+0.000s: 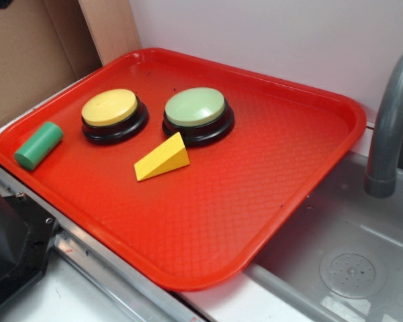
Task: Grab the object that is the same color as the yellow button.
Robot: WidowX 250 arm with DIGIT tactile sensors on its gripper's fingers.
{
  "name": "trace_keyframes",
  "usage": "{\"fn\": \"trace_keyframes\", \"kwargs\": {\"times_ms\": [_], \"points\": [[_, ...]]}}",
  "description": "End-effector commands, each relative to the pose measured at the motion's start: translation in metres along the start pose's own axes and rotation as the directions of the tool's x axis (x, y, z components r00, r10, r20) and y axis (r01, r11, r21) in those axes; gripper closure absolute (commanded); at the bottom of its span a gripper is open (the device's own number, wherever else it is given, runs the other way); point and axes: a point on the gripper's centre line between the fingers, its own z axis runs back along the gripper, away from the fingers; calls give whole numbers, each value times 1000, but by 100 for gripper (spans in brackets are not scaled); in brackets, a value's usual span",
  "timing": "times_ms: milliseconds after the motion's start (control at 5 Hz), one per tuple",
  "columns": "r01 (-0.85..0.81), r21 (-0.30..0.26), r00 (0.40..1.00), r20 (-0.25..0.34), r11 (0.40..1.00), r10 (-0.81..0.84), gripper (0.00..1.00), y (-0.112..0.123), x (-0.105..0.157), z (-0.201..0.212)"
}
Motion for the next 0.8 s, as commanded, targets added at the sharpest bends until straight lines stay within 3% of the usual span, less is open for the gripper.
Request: {"fn": "trace_keyframes", "kwargs": {"times_ms": [0, 200, 600], "points": [[0, 0, 1000, 0, 1000, 0, 0, 0, 0, 0], [118, 30, 989, 83, 993, -120, 0, -3, 14, -12], [213, 76, 974, 59, 974, -218, 0, -12, 42, -71]]}}
